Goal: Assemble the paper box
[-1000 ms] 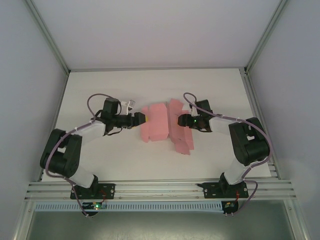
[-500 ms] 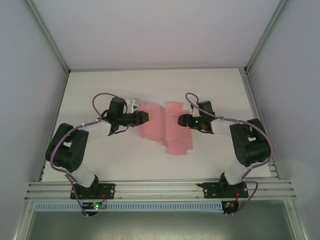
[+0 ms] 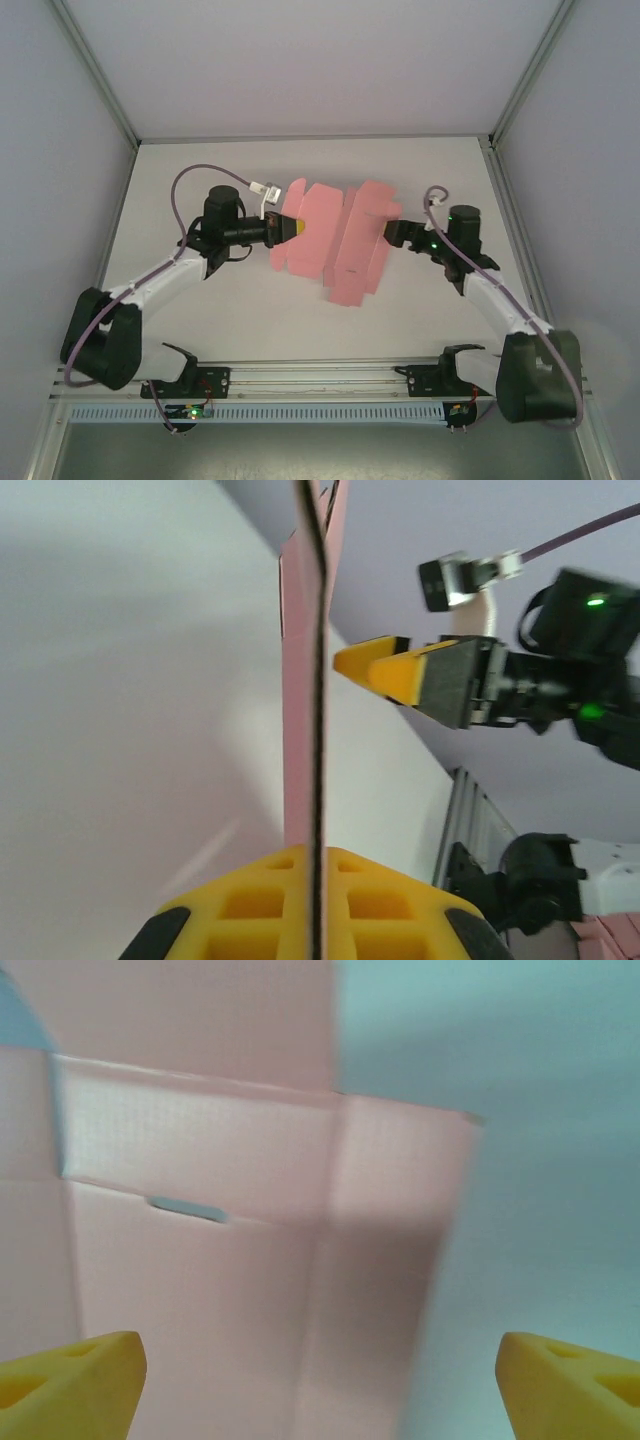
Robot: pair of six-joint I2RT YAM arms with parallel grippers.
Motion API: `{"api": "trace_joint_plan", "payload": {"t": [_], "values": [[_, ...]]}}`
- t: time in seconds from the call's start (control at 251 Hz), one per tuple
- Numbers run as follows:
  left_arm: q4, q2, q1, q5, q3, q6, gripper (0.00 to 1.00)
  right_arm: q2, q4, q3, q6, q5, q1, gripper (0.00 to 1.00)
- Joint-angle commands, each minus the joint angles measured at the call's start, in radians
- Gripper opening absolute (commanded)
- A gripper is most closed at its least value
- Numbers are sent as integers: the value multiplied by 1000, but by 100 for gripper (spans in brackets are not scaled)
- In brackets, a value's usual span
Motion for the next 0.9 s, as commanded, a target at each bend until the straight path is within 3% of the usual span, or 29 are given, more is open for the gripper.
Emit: {"api": "trace_joint_plan", "payload": {"t": [0.0,0.128,0.208,0.275,0.375,0.443,0.535,0.726,0.842,0.894], "values": [[80,-99,-26,5,-12,13,0,-48,136,-79,47,-239,-32,91],[175,-181,-28,-31,-37,-87,0,-91,215,-116,75,-281,-32,91],[251,-221,-30,-22,-53,-133,0,-83,395,-165,119,-349,-33,89],[240,-244,-35,-14,-39,-140,0,-71,552,-192,174,-377,-33,89],[218,-260,-40,-5,-24,-142,0,-56,585,-166,185,-397,-32,85],[235,-273,-42,-25,-39,-143,0,-44,648,-154,215,-444,-30,74],[213,-286,-42,-79,-49,-138,0,-53,739,-158,277,-471,-25,41],[139,-273,-40,-193,-50,-117,0,-136,599,-124,188,-449,5,0],[81,-297,-40,-306,-76,-67,0,-207,386,-87,49,-376,8,0],[-20,-311,-40,-393,-67,-27,22,-240,263,-58,-32,-309,14,0]]}}
